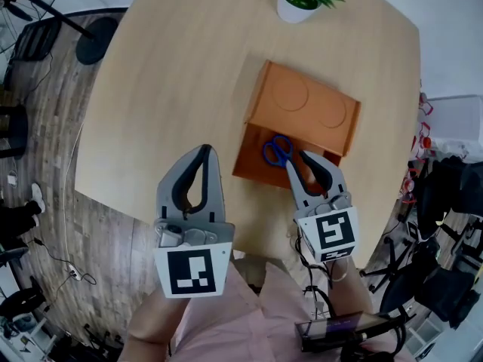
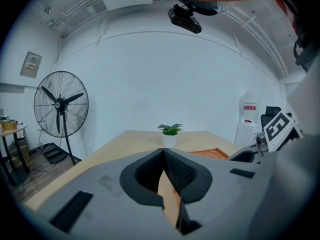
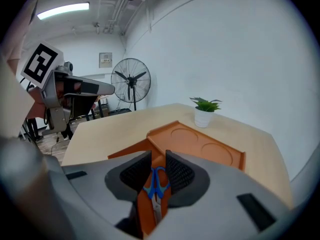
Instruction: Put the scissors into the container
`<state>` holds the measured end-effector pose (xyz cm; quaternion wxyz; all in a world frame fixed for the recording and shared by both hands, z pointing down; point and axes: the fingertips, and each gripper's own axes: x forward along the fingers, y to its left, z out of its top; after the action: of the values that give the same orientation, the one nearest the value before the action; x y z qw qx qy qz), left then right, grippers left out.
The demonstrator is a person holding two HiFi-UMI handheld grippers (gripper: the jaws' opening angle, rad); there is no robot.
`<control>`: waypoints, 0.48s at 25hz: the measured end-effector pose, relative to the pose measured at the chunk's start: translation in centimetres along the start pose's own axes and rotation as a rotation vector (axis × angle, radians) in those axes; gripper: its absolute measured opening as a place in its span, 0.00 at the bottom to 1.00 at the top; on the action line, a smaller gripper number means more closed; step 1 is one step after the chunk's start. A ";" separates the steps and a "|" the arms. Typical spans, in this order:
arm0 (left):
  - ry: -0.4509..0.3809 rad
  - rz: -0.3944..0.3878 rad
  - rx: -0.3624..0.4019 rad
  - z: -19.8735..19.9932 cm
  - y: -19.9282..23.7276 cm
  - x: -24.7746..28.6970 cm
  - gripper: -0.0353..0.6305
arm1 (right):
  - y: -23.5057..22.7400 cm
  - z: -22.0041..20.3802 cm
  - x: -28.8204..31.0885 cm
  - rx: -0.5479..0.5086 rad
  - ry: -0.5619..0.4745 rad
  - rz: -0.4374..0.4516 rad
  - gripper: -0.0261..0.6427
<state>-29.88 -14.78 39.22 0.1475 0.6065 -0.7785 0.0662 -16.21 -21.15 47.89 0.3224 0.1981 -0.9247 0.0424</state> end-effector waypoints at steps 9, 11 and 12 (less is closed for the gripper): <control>-0.158 -0.122 0.087 6.7 -7.4 -3.1 0.06 | -2.7 5.3 -9.5 0.061 -0.265 -0.169 0.13; -0.192 -0.150 0.107 8.3 -9.4 -4.0 0.06 | -3.4 6.3 -12.4 0.079 -0.327 -0.227 0.06; -0.209 -0.164 0.121 9.2 -10.3 -4.4 0.06 | -3.8 6.8 -13.7 0.085 -0.354 -0.252 0.04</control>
<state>-20.33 -15.98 28.37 0.0336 0.6794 -0.7320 0.0370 -8.89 -21.37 33.96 0.1491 0.3297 -0.9322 0.0054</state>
